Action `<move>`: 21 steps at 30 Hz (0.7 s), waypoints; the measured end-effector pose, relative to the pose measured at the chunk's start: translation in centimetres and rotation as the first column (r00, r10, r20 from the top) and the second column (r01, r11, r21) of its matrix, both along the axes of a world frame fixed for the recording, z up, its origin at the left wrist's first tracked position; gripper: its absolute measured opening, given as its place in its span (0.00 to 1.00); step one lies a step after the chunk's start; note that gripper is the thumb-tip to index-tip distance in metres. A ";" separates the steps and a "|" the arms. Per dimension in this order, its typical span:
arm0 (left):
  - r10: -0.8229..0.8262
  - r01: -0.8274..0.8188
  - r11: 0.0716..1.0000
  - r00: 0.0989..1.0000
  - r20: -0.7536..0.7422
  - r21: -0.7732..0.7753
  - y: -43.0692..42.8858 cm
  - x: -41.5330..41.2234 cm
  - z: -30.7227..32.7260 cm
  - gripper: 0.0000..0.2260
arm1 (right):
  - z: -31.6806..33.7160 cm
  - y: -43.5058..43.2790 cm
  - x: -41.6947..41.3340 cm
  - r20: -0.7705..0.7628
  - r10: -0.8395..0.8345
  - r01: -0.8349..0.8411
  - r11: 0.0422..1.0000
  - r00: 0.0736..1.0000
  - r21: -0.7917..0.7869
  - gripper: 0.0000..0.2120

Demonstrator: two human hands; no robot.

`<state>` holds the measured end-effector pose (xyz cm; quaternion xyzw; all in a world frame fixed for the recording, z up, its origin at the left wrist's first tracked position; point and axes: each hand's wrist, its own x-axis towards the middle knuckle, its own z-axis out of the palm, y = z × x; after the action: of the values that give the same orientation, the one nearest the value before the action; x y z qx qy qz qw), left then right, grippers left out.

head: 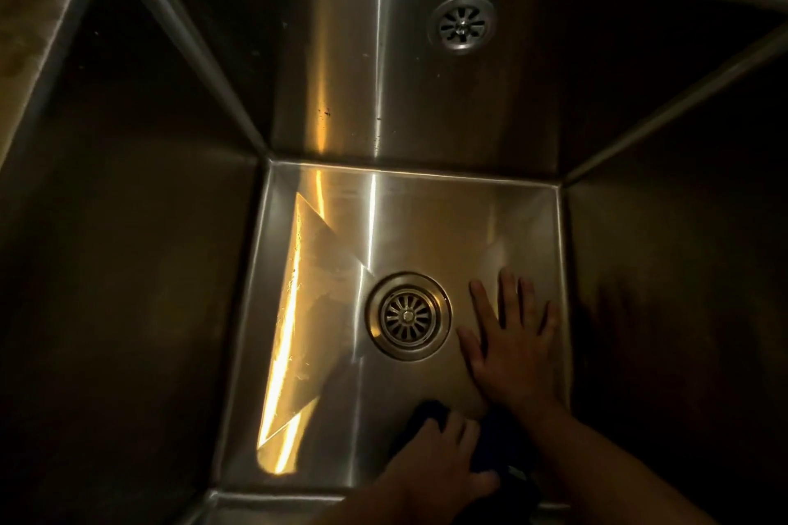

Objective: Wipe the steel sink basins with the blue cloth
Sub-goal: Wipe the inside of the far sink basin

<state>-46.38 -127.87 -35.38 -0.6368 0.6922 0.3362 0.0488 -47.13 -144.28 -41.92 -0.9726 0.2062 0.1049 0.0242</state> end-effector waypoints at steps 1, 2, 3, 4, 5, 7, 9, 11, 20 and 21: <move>-0.004 0.003 1.000 1.000 -0.008 -0.018 -0.1 0.2 -0.3 0.16 | 0.0 0.0 0.0 -0.002 -0.001 0.001 1.000 1.000 0.001 0.33; 0.012 -0.013 0.999 1.000 -0.016 -0.044 0.0 0.7 -0.4 0.16 | 0.1 0.0 0.1 -0.001 -0.002 0.002 1.000 1.000 0.004 0.32; 0.029 -0.030 0.997 1.000 -0.008 -0.069 0.5 1.6 -0.3 0.15 | 0.1 0.0 0.1 0.004 0.001 -0.001 1.000 1.000 0.010 0.32; 0.067 -0.064 0.991 0.998 0.022 -0.116 1.1 2.9 -0.2 0.15 | 0.2 0.0 0.1 0.012 0.005 -0.005 1.000 1.000 0.015 0.32; 0.133 -0.118 0.977 0.989 0.071 -0.180 1.8 4.5 0.0 0.14 | 0.3 0.1 0.1 0.021 0.008 -0.008 1.000 1.000 0.020 0.32; 0.315 -0.279 0.925 0.943 0.109 -0.259 2.9 8.4 0.1 0.15 | 0.4 0.0 0.0 0.029 0.012 -0.013 1.000 0.999 0.026 0.31; 0.431 -0.394 0.885 0.895 0.117 -0.247 3.5 11.8 0.1 0.19 | 0.5 0.0 0.0 0.008 0.019 -0.020 0.999 1.000 0.031 0.31; 0.518 -0.480 0.853 0.828 0.215 -0.204 3.6 14.1 0.2 0.24 | 0.5 0.0 0.0 -0.003 0.025 -0.025 0.999 1.000 0.023 0.32; 0.695 -0.726 0.686 0.637 0.333 -0.042 -1.6 10.6 -1.2 0.22 | -0.3 -0.1 -0.1 0.010 0.023 -0.023 1.000 1.000 0.000 0.34; 0.717 -0.754 0.656 0.608 0.341 -0.037 -1.8 10.4 -1.2 0.22 | -0.4 -0.1 -0.1 0.015 0.023 -0.023 1.000 1.000 -0.002 0.34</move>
<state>-35.99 -129.70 -36.60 -0.9071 0.3312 0.2538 0.0550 -47.26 -144.38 -42.35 -0.9756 0.1951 0.0977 0.0235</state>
